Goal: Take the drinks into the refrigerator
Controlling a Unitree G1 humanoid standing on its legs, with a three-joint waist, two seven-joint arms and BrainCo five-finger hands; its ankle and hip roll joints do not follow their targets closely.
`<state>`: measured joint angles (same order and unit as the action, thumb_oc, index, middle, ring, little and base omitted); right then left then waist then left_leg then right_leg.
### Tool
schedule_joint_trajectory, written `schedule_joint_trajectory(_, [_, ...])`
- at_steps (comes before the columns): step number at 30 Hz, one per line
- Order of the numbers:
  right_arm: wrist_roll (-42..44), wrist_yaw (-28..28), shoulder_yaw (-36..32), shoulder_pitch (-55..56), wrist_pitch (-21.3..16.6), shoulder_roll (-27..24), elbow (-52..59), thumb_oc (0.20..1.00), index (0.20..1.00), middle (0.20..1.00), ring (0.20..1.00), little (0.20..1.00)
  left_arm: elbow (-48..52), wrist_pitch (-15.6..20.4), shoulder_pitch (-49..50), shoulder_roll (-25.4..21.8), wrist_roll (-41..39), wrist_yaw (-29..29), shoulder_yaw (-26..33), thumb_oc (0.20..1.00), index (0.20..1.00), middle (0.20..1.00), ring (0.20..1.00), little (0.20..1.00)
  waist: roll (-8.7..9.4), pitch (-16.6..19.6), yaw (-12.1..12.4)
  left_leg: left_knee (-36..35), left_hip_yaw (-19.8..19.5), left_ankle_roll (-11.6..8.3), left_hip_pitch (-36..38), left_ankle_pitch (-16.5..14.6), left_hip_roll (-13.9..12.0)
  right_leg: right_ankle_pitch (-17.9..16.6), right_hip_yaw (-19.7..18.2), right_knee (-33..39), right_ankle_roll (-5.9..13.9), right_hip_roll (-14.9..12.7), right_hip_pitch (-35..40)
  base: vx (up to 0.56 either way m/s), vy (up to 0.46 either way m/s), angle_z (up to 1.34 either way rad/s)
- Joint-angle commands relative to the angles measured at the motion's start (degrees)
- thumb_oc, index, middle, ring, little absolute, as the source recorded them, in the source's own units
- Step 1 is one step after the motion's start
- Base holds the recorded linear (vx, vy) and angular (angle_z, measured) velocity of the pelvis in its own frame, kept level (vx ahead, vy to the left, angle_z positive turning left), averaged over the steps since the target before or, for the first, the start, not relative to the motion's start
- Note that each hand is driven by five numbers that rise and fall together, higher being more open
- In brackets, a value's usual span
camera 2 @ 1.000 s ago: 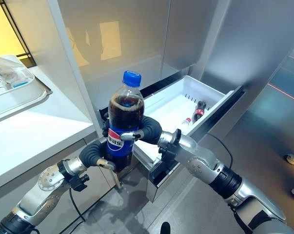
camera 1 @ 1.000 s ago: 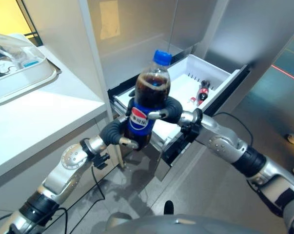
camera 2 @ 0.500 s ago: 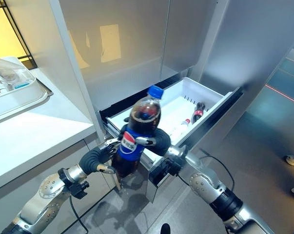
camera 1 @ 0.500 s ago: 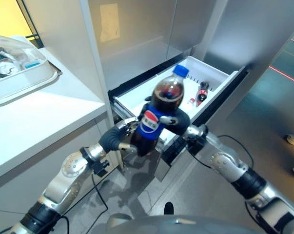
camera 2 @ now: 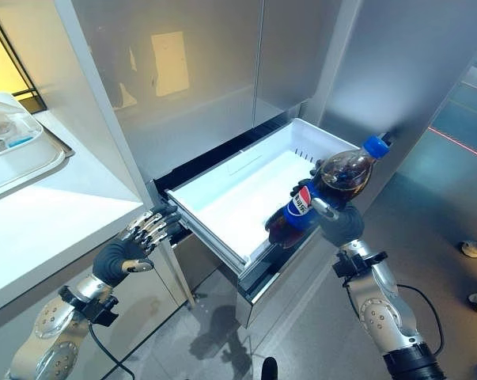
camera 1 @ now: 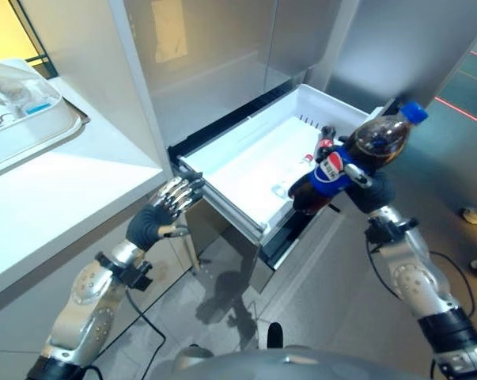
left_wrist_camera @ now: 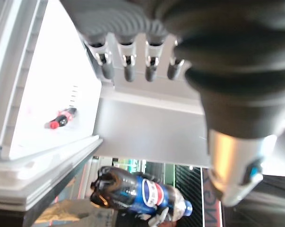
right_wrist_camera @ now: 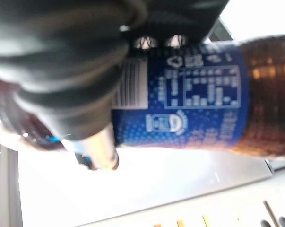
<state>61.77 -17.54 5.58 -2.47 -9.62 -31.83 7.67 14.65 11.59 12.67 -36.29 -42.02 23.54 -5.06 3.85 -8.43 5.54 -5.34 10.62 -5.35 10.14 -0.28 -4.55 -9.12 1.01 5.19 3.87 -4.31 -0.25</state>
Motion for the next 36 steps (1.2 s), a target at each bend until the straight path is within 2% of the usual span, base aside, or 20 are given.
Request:
schedule_joint_trajectory(1, [-2.9, 0.9, -7.1, -8.1, -7.8, -2.0, 6.4, 0.200, 0.200, 0.200, 0.200, 0.200, 3.5, 3.0, -0.1, 0.4, -2.1, -0.7, 2.7, 1.000, 1.000, 1.000, 1.000, 1.000, -0.77, -0.5, 0.1, 0.3, -4.4, 4.97, -0.5, -3.7, 3.3, 7.5, 3.1, -7.8, 2.67, -0.9, 2.6, 0.00, 0.000, 0.00])
schedule_joint_trajectory(6, [-6.8, 3.1, -7.5, -9.8, -8.3, -4.1, 4.3, 0.200, 0.200, 0.200, 0.200, 0.200, 3.7, 3.7, -0.5, 1.9, -2.6, -1.8, 3.8, 1.000, 1.000, 1.000, 1.000, 1.000, -0.74, -1.0, 0.5, 0.3, -4.5, 5.05, -1.1, -3.6, 3.2, 7.7, 3.1, -8.3, 2.64, -0.9, 1.7, 0.00, 0.000, 0.00])
schedule_joint_trajectory(10, [-7.6, 4.4, -6.1, -14.0, -8.2, -8.4, 1.7, 0.200, 0.200, 0.200, 0.200, 0.200, 4.1, 3.9, -0.7, 2.4, -3.4, -2.3, 3.1, 1.000, 1.000, 1.000, 1.000, 1.000, -0.26, -1.7, 1.4, 0.3, -4.8, 5.05, -2.2, -3.1, 3.2, 7.7, 3.5, -8.7, 2.54, -0.7, 0.8, 0.00, 0.000, 0.00])
schedule_joint_trajectory(14, [-8.0, 5.7, -2.6, -22.6, -7.9, -16.7, -2.7, 0.200, 0.200, 0.200, 0.200, 0.200, 4.9, 4.0, -0.9, 1.4, -4.1, -2.2, 1.8, 1.000, 1.000, 1.000, 1.000, 1.000, 0.45, -2.3, 2.5, 0.3, -4.9, 4.84, -3.4, -2.6, 3.2, 7.4, 3.7, -8.6, 2.55, -0.6, -0.1, 0.00, -0.002, 0.01])
schedule_joint_trajectory(15, [-8.0, 5.6, -2.3, -23.0, -8.0, -16.8, -3.0, 0.200, 0.200, 0.200, 0.200, 0.200, 4.9, 4.0, -1.0, 1.6, -4.1, -2.2, 1.8, 1.000, 1.000, 1.000, 1.000, 1.000, 0.36, -2.4, 2.4, 0.3, -4.9, 4.84, -3.5, -2.6, 3.2, 7.4, 3.6, -8.7, 2.55, -0.6, -0.2, 0.00, 0.000, 0.00])
schedule_joint_trajectory(18, [-8.2, 4.9, 4.9, -33.3, -6.7, -26.9, -9.0, 0.200, 0.200, 0.200, 0.200, 0.200, 6.2, 4.8, -1.1, -0.3, -4.6, -2.3, 1.6, 1.000, 1.000, 1.000, 1.000, 1.000, 1.25, -3.0, 3.8, 0.3, -5.0, 4.45, -4.7, -2.0, 3.0, 7.1, 4.0, -8.4, 2.59, -0.4, -1.2, 0.00, 0.000, 0.00])
schedule_joint_trajectory(21, [-8.6, 5.8, 12.2, -43.9, -6.5, -32.2, -18.1, 0.200, 0.200, 0.200, 0.200, 0.200, 6.7, 5.1, -1.3, -1.0, -5.9, -2.0, 1.2, 1.000, 1.000, 1.000, 1.000, 1.000, 1.74, -3.8, 5.0, 0.4, -5.4, 4.14, -5.6, -1.5, 3.0, 7.0, 4.5, -8.5, 2.51, -0.4, -1.8, 0.00, 0.000, 0.00])
schedule_joint_trajectory(25, [-9.2, 7.6, 18.8, -55.1, -6.5, -31.4, -26.5, 0.200, 0.200, 0.200, 0.200, 0.200, 6.3, 5.1, -2.0, -1.2, -6.5, -2.2, 0.8, 1.000, 1.000, 1.000, 1.000, 1.000, 1.52, -5.1, 5.6, 0.6, -5.9, 3.97, -6.8, -0.9, 3.0, 6.9, 4.9, -8.6, 2.35, -0.3, -2.6, -0.02, -0.006, 0.02])
schedule_joint_trajectory(29, [-9.2, 8.9, 22.0, -62.6, -6.5, -30.7, -30.5, 0.200, 0.200, 0.200, 0.200, 0.200, 6.6, 5.0, -2.3, -1.8, -6.8, -2.6, 0.3, 1.000, 1.000, 1.000, 1.000, 1.000, 1.52, -6.2, 6.4, 0.7, -6.3, 3.87, -8.2, -0.3, 3.1, 6.5, 5.2, -8.5, 2.35, -0.3, -3.6, -0.04, -0.014, 0.08])
schedule_joint_trajectory(36, [-8.2, 10.1, 25.6, -69.6, -6.4, -26.6, -37.1, 0.200, 0.200, 0.200, 0.200, 0.200, 7.0, 5.0, -2.7, -2.4, -7.1, -3.8, -0.1, 1.000, 1.000, 1.000, 1.000, 1.000, 1.72, -7.9, 7.2, 0.6, -6.4, 3.87, -9.7, 0.3, 3.1, 5.8, 5.1, -8.1, 2.32, -0.2, -4.9, -0.03, -0.004, 0.02])
